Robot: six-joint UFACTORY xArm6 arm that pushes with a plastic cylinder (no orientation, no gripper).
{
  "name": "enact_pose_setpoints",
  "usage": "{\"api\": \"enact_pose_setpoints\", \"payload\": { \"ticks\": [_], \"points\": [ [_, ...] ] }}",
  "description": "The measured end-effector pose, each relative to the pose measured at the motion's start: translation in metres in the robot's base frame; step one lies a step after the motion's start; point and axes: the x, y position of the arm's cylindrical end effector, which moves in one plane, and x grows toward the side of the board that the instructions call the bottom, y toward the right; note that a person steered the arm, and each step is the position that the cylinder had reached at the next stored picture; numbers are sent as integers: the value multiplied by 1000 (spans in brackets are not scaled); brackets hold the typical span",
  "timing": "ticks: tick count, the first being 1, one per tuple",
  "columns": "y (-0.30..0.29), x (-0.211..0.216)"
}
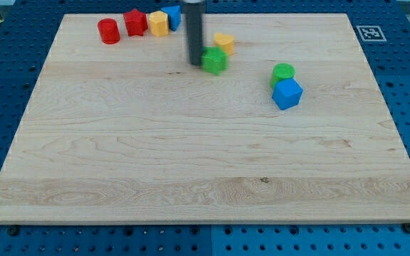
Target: Move your arm to the top left corner of the board
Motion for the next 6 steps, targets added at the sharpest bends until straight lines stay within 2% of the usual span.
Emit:
{"api": "enact_pose_setpoints", "payload": {
  "ticks": [1, 2, 4, 6],
  "points": [
    [56, 31],
    [50, 59],
    [-84, 55],
    [-289, 51]
  ]
}}
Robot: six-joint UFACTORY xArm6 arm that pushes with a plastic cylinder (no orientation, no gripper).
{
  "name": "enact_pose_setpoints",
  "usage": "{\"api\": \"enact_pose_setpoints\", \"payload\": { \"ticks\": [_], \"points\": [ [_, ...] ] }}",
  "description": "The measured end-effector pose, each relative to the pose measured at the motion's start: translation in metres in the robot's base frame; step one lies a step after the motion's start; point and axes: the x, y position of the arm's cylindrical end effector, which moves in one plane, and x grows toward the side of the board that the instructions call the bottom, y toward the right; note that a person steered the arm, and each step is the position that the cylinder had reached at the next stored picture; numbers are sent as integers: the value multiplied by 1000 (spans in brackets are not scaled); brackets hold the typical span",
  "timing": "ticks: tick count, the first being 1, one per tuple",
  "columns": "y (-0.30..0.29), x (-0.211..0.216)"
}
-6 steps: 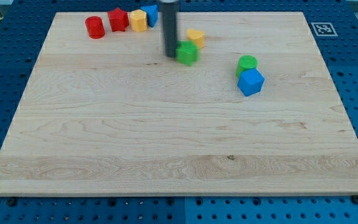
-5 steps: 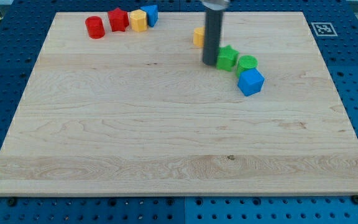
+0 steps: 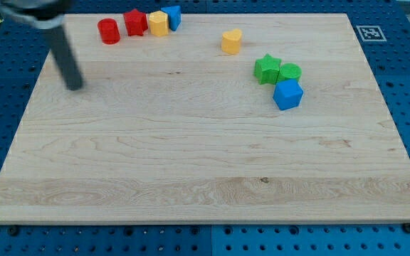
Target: Move your arm to the top left corner of the board
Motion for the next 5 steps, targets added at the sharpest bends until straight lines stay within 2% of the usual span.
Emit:
{"api": "enact_pose_setpoints", "payload": {
  "ticks": [1, 2, 3, 4, 5],
  "points": [
    [-36, -7],
    [-35, -53],
    [-34, -135],
    [-7, -196],
    [8, -197]
  ]
}}
